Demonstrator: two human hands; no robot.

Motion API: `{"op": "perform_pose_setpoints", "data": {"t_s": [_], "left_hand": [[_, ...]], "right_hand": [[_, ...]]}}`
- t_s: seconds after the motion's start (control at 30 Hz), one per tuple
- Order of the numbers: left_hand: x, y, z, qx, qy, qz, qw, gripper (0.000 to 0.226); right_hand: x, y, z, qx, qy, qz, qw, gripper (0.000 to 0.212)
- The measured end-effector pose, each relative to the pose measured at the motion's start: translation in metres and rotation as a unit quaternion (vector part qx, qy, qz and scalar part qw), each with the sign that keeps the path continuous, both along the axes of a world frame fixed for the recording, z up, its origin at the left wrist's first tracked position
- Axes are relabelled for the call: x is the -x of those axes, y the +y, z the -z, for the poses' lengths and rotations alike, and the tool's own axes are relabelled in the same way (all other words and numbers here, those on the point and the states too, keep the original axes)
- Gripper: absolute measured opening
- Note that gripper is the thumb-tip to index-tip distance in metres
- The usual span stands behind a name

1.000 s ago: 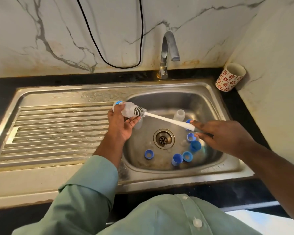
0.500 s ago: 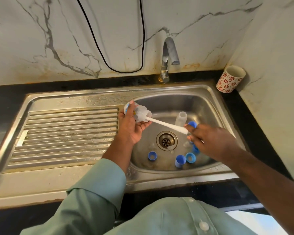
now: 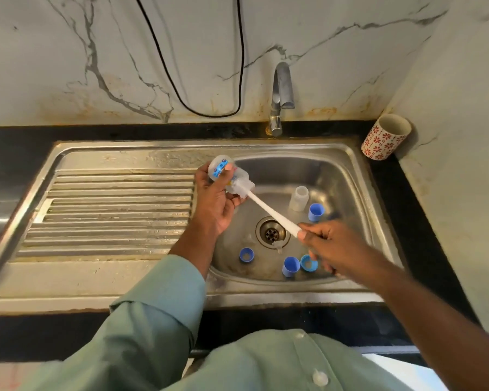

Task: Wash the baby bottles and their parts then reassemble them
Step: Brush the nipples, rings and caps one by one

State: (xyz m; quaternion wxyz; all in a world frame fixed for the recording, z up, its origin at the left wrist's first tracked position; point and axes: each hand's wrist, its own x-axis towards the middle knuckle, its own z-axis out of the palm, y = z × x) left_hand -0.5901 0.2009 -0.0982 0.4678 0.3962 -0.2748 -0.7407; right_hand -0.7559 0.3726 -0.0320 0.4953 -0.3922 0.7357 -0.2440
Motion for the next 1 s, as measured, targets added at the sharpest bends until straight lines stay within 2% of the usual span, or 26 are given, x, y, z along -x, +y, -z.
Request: {"op": "perform_pose_setpoints", "data": {"t_s": [0.03,0.1,0.17,0.23,0.3,0.33,0.4,0.43,0.5,0.57,0.6,0.73,0.8,0.87,1.0], "left_hand": [[-0.005,0.001,0.002,-0.001,0.007,0.014,1.000,0.042],[-0.014,0.000,0.005,0.006,0.074,0.031,0.997,0.055],[-0.021,-0.005,0.007,0.023,0.137,0.037,0.990,0.073],[-0.020,-0.010,0.003,0.024,0.161,0.038,0.986,0.078],[-0.020,-0.013,-0.002,0.013,0.144,0.008,0.989,0.064],[-0.020,-0.014,-0.001,0.011,0.118,-0.014,0.993,0.051],[-0.022,-0.011,0.003,-0.003,0.061,-0.037,0.997,0.026],[-0.025,-0.010,0.007,-0.018,0.036,-0.044,0.998,0.022],[-0.036,-0.008,0.018,-0.037,0.048,-0.045,0.997,0.019],[-0.045,-0.008,0.023,-0.036,0.110,-0.041,0.992,0.011],[-0.049,-0.011,0.022,-0.037,0.137,-0.038,0.989,0.008],[-0.043,-0.026,-0.001,-0.019,0.133,-0.015,0.991,0.034],[-0.035,-0.029,-0.014,-0.007,0.102,-0.014,0.995,0.033],[-0.029,-0.030,-0.020,-0.004,0.060,-0.026,0.998,0.028],[-0.030,-0.023,-0.015,0.011,0.056,-0.022,0.998,0.024]], "right_hand": [[0.007,-0.002,-0.008,-0.013,0.011,-0.044,0.999,0.019],[0.025,-0.008,-0.025,-0.024,-0.021,-0.085,0.996,0.016],[0.032,-0.012,-0.031,-0.004,-0.077,-0.057,0.995,0.016],[0.023,-0.015,-0.021,0.016,-0.130,0.014,0.991,0.015],[0.002,-0.015,-0.002,0.018,-0.103,0.062,0.993,0.020],[-0.008,-0.013,0.007,0.018,-0.036,0.046,0.998,0.021],[-0.027,-0.011,0.014,0.019,0.122,-0.053,0.991,0.025],[-0.033,-0.010,0.010,0.019,0.147,-0.087,0.985,0.026],[-0.037,-0.013,-0.007,0.002,0.053,-0.087,0.995,0.023],[-0.031,-0.015,-0.024,-0.032,-0.076,-0.049,0.995,0.014],[-0.029,-0.017,-0.026,-0.035,-0.112,-0.021,0.993,0.015],[-0.048,-0.019,-0.004,0.007,-0.171,0.108,0.979,0.027],[-0.069,-0.015,0.005,0.005,-0.172,0.134,0.976,0.023],[-0.079,-0.013,0.001,-0.009,-0.134,0.112,0.985,0.015],[-0.035,-0.024,-0.037,-0.001,-0.042,-0.027,0.999,0.011]]}}
